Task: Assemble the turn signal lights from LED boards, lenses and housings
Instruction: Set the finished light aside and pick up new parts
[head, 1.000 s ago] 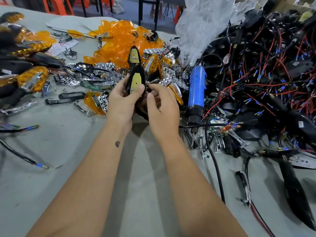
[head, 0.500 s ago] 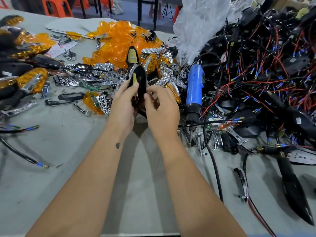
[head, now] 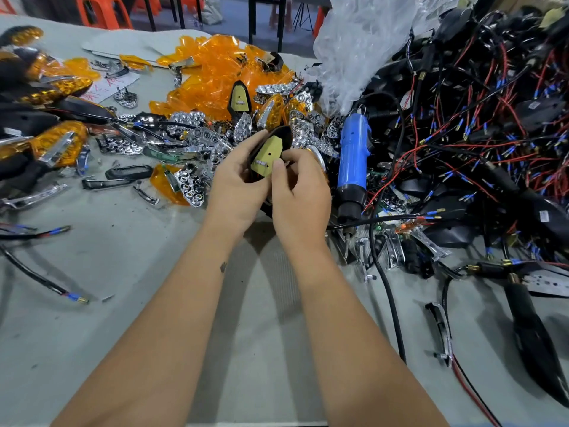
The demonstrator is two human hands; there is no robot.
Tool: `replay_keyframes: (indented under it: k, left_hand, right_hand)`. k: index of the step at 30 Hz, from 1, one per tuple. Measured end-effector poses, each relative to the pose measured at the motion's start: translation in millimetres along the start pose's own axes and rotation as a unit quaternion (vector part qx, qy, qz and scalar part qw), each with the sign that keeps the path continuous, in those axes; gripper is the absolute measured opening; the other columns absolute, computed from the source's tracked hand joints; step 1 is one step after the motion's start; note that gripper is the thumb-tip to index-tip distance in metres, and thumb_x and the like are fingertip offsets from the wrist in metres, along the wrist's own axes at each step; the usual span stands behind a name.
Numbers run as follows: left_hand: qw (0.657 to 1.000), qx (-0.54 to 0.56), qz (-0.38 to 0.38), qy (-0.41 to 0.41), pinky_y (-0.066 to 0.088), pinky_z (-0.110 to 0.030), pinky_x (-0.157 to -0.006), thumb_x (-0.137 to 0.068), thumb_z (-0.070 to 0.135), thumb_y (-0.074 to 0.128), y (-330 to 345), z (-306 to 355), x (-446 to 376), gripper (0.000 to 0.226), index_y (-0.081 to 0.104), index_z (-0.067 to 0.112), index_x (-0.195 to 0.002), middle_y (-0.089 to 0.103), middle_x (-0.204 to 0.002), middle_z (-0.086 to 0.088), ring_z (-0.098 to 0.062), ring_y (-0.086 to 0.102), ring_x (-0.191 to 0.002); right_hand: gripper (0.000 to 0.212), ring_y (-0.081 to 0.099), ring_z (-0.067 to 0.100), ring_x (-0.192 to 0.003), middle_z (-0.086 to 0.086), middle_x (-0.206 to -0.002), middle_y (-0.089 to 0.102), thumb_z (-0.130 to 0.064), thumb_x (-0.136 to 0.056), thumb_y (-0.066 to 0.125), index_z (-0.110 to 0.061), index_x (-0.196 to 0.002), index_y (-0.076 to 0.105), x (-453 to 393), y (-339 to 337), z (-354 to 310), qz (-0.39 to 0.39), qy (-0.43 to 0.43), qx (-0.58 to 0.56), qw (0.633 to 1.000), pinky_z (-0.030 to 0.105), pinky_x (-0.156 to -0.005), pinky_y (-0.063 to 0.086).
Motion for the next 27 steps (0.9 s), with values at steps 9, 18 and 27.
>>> replay_keyframes:
  k: [9,18,27]
  left_hand:
    - [0.994,0.078,0.002,-0.071,0.054,-0.03,-0.091,-0.095,0.009,0.06,1.7,-7.8,0.6,0.052,0.041,0.03,-0.137,0.07,-0.113,0.001,-0.011,0.067,-0.104]
    - [0.979,0.159,0.065,-0.112,0.053,-0.041,-0.083,-0.1,0.011,0.052,0.1,-3.9,-0.2,0.011,0.058,0.02,-0.097,0.065,-0.101,-0.013,-0.024,0.062,-0.091]
    - [0.984,0.149,0.032,-0.097,0.054,-0.028,-0.071,-0.096,0.008,0.06,-1.3,0.8,1.3,0.015,0.069,0.02,-0.093,0.072,-0.083,0.003,-0.013,0.066,-0.081]
  right_hand:
    - [0.025,0.051,0.005,-0.08,0.0,-0.086,0.06,-0.022,-0.101,0.05,-0.013,-0.087,0.068,-1.7,-5.9,-1.1,-0.04,0.003,-0.048,0.998,0.024,-0.072,0.042]
    - [0.019,0.058,0.005,-0.092,-0.007,-0.102,0.064,-0.023,-0.099,0.053,-0.023,-0.113,0.066,-3.1,-2.4,0.7,-0.032,0.029,-0.059,0.997,0.032,-0.085,0.05]
    - [0.012,0.05,0.005,-0.075,-0.002,-0.093,0.06,-0.028,-0.094,0.059,-0.035,-0.1,0.066,-6.8,-3.4,0.3,-0.01,0.025,-0.116,0.993,0.03,-0.077,0.049]
Point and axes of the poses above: each hand's wrist, its own x-axis away from the middle knuckle, its own y-axis out of the palm, z = x × y, the point moved 3 cm from there along -x, towards the middle knuckle
